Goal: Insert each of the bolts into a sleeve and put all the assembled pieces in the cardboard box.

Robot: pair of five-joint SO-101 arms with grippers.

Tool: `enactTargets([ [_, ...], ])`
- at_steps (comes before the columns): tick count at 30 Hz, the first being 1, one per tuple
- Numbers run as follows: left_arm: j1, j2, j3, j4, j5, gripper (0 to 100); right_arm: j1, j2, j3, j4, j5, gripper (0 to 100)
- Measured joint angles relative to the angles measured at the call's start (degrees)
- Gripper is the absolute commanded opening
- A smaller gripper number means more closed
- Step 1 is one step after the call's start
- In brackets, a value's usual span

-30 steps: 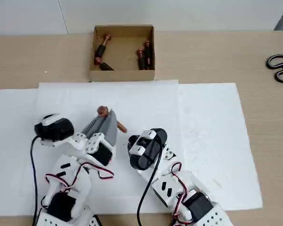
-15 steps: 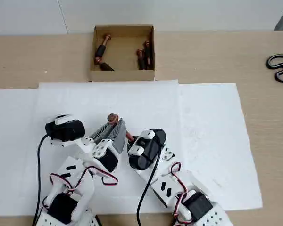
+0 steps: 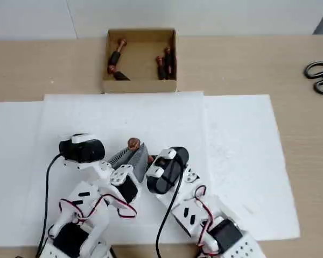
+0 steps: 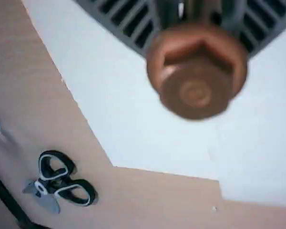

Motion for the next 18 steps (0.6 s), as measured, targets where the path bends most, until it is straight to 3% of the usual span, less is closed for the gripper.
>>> enactTargets([
  [12,3.1,-0.3,3.8,4.5,-1.8,1,-0.4,0.2,-0.3,-0.5,0.0,0.2],
  [15,3.1,-0.4,3.8,4.8,-1.9,7,-0.4,0.3,-0.3,-0.5,0.0,0.2],
  [18,3.4,-0.4,3.8,5.0,-4.5,19,-0.4,0.3,-0.3,-0.5,0.0,0.2],
])
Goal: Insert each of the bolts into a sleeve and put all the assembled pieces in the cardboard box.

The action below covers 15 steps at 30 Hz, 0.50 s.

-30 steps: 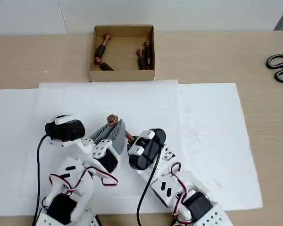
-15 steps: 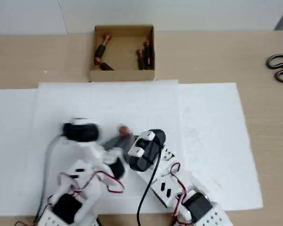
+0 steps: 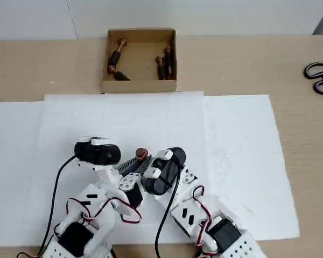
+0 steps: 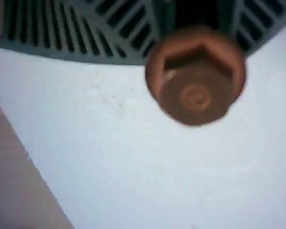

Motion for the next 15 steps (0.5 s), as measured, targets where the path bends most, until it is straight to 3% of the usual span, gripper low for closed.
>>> enactTargets([
  [4,0.3,0.0,0.2,1.5,-1.3,28,0.3,-0.3,0.0,-0.2,0.1,0.2],
  [15,-0.2,0.5,-2.8,4.0,-1.4,29,0.4,-0.4,0.0,-0.2,0.1,0.2],
])
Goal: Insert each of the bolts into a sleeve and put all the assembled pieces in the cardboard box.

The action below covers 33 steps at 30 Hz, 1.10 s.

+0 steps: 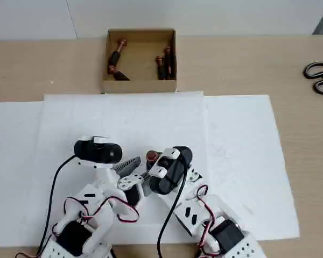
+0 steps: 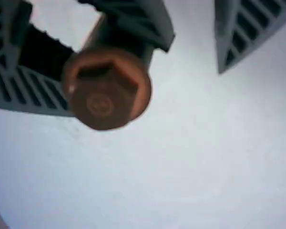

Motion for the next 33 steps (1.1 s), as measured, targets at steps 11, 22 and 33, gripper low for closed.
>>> enactTargets([
  [11,-4.1,0.1,-10.1,2.9,-5.6,17,-0.2,-0.1,0.3,-0.3,-0.2,0.2],
  [22,-17.7,0.1,-7.2,2.9,-11.1,1,6.3,-0.1,0.3,-0.3,-0.2,0.2],
  [33,-25.8,0.2,7.2,-8.5,-22.9,1,17.9,-0.1,0.3,-0.3,-6.5,0.2],
])
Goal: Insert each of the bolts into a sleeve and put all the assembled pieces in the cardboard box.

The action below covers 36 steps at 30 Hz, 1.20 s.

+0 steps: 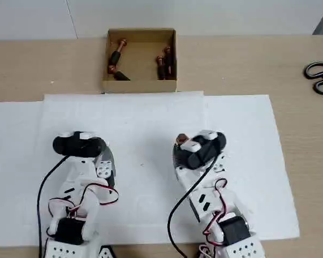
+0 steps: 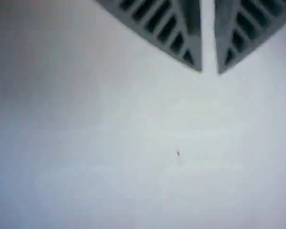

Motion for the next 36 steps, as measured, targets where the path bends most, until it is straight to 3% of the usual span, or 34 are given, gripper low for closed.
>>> enactTargets([
  [6,-1.6,0.0,0.3,-1.8,-8.7,1,6.6,0.0,0.0,0.0,-1.6,0.2],
  [10,-3.1,0.0,0.3,-0.2,-10.2,1,8.2,0.0,0.0,0.0,-2.8,0.2],
  [15,-3.6,0.0,0.3,5.5,-10.5,1,8.0,0.0,0.0,-0.1,-3.0,0.2],
  [29,-3.6,0.0,0.4,5.6,-10.5,1,8.1,0.7,-11.5,10.4,-5.1,0.2],
  [36,-3.6,0.0,0.4,5.6,-10.5,1,8.4,14.1,-23.2,9.6,-5.3,0.2],
])
